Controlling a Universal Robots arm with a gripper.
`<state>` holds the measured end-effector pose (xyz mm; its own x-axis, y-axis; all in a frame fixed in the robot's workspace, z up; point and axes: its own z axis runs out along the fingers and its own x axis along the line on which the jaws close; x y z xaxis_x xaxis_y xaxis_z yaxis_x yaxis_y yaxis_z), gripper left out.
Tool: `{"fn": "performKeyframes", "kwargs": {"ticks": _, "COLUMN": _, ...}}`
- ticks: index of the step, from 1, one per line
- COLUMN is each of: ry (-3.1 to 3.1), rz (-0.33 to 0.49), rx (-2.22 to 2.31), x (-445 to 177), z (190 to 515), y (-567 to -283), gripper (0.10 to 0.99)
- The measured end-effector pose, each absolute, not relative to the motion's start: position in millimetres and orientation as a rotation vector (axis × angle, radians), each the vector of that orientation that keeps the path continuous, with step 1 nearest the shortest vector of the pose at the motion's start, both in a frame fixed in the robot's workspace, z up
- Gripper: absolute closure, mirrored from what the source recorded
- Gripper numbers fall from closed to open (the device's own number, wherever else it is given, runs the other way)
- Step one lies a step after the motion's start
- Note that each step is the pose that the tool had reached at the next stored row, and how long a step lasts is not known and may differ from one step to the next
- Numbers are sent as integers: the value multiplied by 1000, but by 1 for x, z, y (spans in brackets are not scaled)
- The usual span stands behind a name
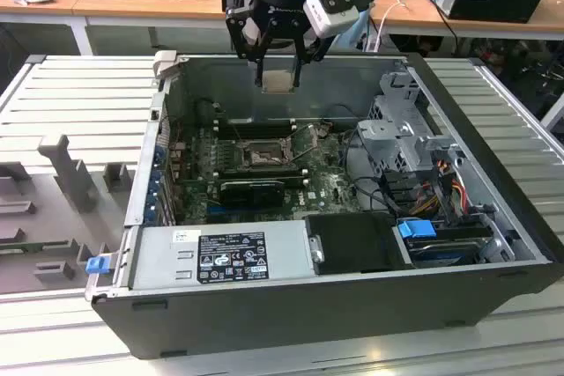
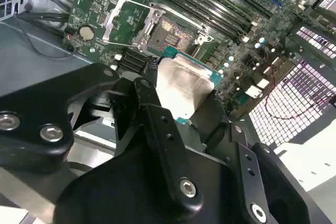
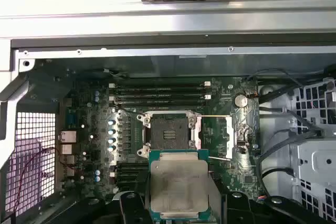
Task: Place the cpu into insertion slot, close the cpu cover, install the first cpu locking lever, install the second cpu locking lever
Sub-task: 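Place the cpu into insertion slot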
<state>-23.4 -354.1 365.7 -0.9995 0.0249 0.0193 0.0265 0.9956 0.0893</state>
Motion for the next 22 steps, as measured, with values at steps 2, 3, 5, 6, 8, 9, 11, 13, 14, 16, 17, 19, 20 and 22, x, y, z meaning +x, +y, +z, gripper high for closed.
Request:
{"fn": "performKeyframes", "kwargs": {"ticks": 2, "ry": -3120, "rz": -140, "rx": -162, "x": -23, "z": 365, "y": -354, "gripper": 553}}
{"fn": "performKeyframes", "kwargs": {"ticks": 3, "ry": -3119, "rz": -140, "rx": -181, "x": -23, "z": 365, "y": -354, "gripper": 553}}
{"fn": "performKeyframes", "kwargs": {"ticks": 5, "ry": -3119, "rz": -140, "rx": -198, "x": -23, "z": 365, "y": -354, "gripper": 553}}
{"fn": "performKeyframes", "kwargs": {"ticks": 6, "ry": -3118, "rz": -140, "rx": -204, "x": -23, "z": 365, "y": -354, "gripper": 553}}
{"fn": "performKeyframes", "kwargs": {"ticks": 8, "ry": -3118, "rz": -140, "rx": -217, "x": -24, "z": 365, "y": -354, "gripper": 553}}
{"fn": "performKeyframes", "kwargs": {"ticks": 9, "ry": -3118, "rz": -140, "rx": -221, "x": -24, "z": 365, "y": -354, "gripper": 553}}
{"fn": "performKeyframes", "kwargs": {"ticks": 11, "ry": -3117, "rz": -140, "rx": -227, "x": -24, "z": 365, "y": -354, "gripper": 553}}
{"fn": "performKeyframes", "kwargs": {"ticks": 13, "ry": -3117, "rz": -141, "rx": -233, "x": -23, "z": 365, "y": -354, "gripper": 553}}
{"fn": "performKeyframes", "kwargs": {"ticks": 14, "ry": -3117, "rz": -141, "rx": -236, "x": -23, "z": 365, "y": -354, "gripper": 553}}
{"fn": "performKeyframes", "kwargs": {"ticks": 16, "ry": -3117, "rz": -141, "rx": -242, "x": -24, "z": 365, "y": -354, "gripper": 553}}
{"fn": "performKeyframes", "kwargs": {"ticks": 17, "ry": -3116, "rz": -141, "rx": -246, "x": -23, "z": 365, "y": -354, "gripper": 553}}
{"fn": "performKeyframes", "kwargs": {"ticks": 19, "ry": -3116, "rz": -141, "rx": -253, "x": -24, "z": 365, "y": -354, "gripper": 553}}
{"fn": "performKeyframes", "kwargs": {"ticks": 20, "ry": -3116, "rz": -141, "rx": -260, "x": -24, "z": 365, "y": -354, "gripper": 553}}
{"fn": "performKeyframes", "kwargs": {"ticks": 22, "ry": -3115, "rz": -141, "rx": -275, "x": -24, "z": 365, "y": -354, "gripper": 553}}
